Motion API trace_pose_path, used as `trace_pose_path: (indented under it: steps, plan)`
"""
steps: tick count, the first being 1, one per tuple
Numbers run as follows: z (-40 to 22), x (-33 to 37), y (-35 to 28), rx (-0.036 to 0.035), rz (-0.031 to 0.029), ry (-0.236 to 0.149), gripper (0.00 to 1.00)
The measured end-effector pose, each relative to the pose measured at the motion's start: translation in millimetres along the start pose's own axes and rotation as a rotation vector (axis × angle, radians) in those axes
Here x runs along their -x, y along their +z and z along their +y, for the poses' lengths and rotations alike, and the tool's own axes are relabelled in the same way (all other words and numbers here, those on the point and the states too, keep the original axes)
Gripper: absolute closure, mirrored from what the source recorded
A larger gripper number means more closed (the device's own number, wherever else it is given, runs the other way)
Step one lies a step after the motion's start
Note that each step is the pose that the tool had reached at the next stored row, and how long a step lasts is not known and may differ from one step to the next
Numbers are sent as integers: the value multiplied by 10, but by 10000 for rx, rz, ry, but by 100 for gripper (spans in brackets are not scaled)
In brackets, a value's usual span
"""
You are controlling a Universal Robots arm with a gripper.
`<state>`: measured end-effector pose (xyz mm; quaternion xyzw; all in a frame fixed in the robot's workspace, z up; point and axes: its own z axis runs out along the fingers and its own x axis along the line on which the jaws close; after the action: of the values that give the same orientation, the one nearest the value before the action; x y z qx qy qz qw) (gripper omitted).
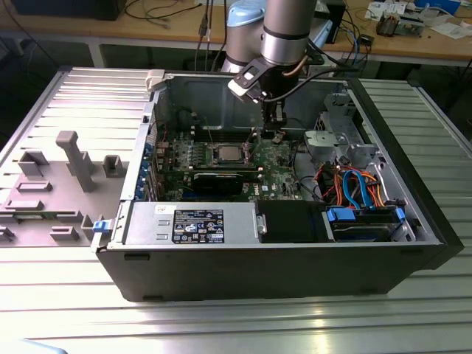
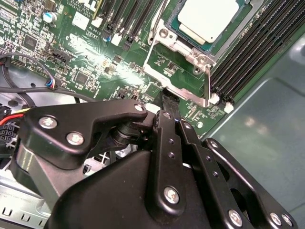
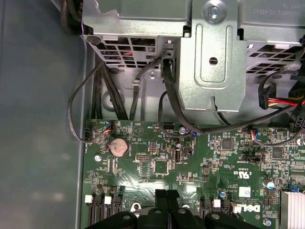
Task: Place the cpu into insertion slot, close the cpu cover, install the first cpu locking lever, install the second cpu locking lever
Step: 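Close the cpu cover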
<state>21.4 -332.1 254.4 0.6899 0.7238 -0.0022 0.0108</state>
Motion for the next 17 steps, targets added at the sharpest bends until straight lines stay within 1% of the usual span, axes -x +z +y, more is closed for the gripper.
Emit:
trace_pose_path:
  steps: [10,17]
  plan:
    - [-65,-3,-1,0,0,0,89]
    - [-84,-4,0,0,0,0,89]
